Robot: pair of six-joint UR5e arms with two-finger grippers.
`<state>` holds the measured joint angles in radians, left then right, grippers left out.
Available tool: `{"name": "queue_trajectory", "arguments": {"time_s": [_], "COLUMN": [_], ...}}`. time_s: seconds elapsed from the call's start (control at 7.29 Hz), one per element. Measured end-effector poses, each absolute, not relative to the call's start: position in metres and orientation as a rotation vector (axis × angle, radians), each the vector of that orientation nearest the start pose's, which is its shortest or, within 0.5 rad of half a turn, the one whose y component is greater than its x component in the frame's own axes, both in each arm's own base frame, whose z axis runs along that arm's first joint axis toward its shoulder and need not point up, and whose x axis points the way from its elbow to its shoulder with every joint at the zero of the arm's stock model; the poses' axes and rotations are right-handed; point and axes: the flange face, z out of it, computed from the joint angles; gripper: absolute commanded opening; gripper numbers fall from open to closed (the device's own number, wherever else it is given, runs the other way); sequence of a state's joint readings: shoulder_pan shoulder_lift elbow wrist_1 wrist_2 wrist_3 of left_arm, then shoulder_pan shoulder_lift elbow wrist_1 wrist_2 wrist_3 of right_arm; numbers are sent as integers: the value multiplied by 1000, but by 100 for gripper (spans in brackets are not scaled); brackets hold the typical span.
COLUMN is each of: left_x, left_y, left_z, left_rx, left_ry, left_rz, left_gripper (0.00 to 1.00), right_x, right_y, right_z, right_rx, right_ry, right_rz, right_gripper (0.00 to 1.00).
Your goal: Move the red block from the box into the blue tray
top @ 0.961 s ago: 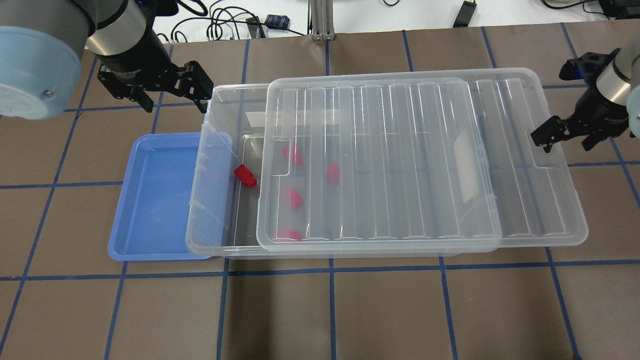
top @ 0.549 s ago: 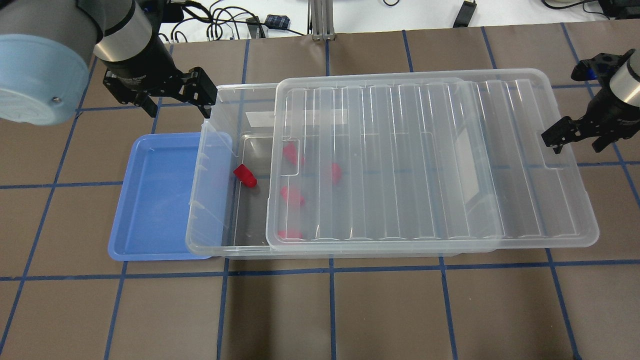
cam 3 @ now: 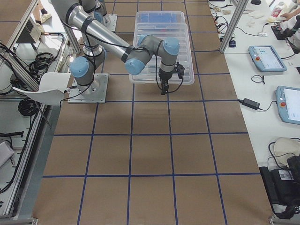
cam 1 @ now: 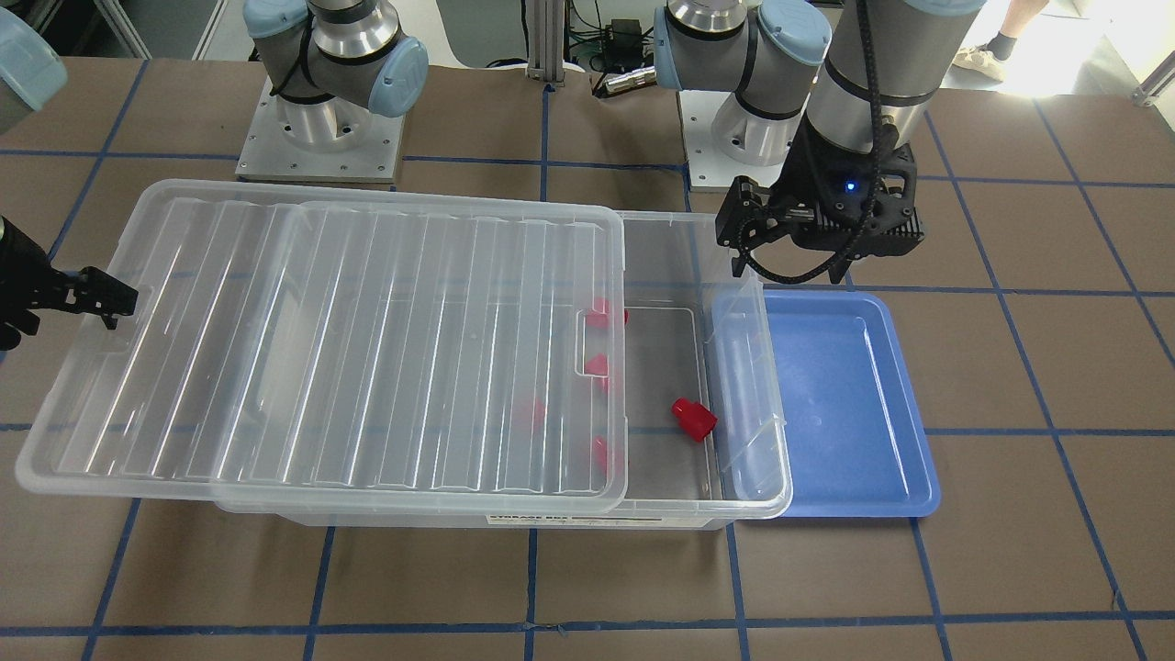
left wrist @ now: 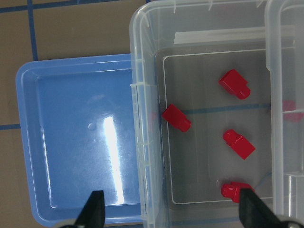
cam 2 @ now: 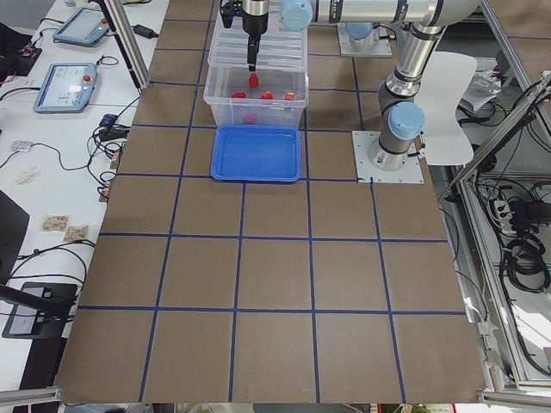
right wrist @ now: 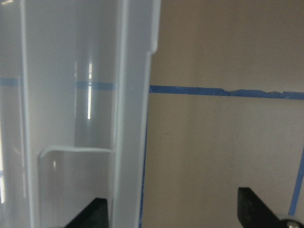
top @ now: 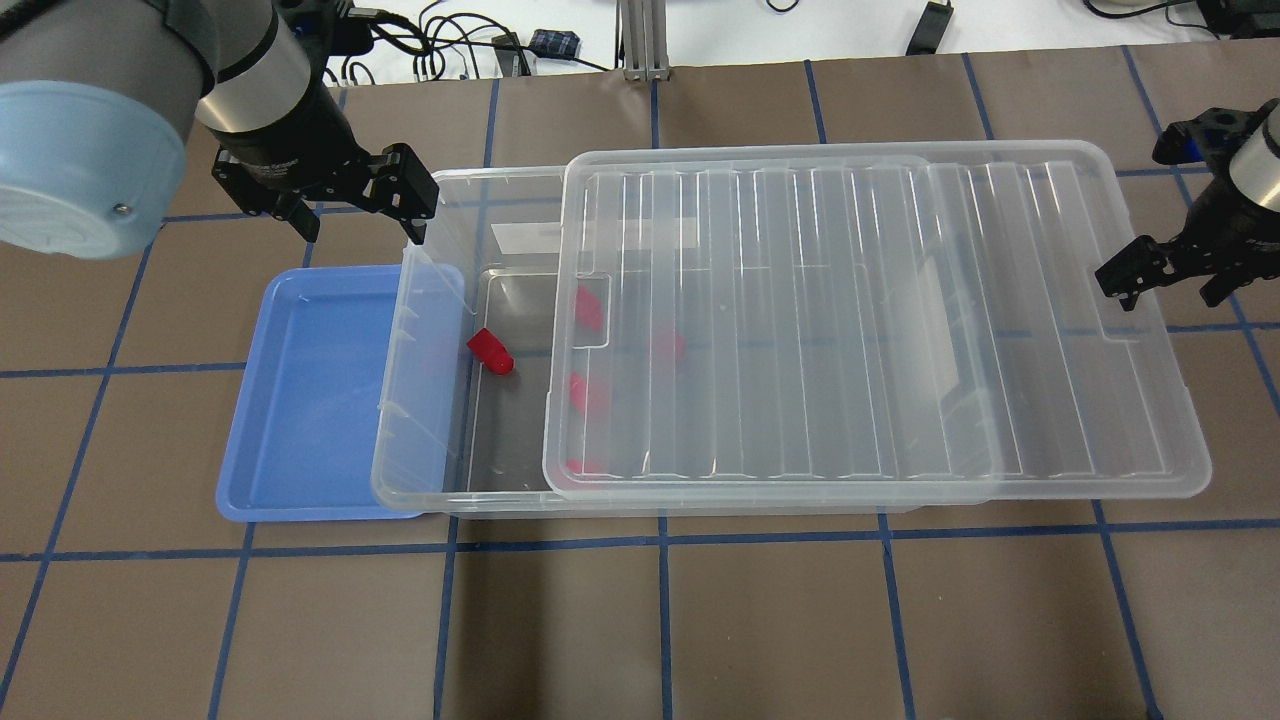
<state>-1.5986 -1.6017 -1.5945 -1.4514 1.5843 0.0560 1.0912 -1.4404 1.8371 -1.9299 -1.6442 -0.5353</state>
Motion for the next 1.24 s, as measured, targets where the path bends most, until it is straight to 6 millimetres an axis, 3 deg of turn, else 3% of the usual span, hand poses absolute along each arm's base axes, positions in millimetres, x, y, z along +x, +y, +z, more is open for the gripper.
{"name": "queue_trajectory", "arguments": {"time_s": [0.41, 0.69, 0.96, 1.24], "left_x": [-182, -194, -195, -194], "left_y": [-496, -496, -494, -498], "left_z": [452, 432, 411, 389], "left_rx": [348, 572, 859, 1134], "left_ry": [3100, 3066, 3000, 2918], "left_rz": [-54, -30, -19, 21], "left_gripper": [100, 100, 100, 100], "right_x": [-130, -130, -126, -101], "right_y": [-511, -516, -529, -543], "right_z": [334, 348, 381, 423], "right_rx": [-69, -66, -81, -127], "right_ry": [3190, 3199, 3199, 3189], "right_rz": [106, 67, 11, -23], "right_gripper": [100, 100, 100, 100]}}
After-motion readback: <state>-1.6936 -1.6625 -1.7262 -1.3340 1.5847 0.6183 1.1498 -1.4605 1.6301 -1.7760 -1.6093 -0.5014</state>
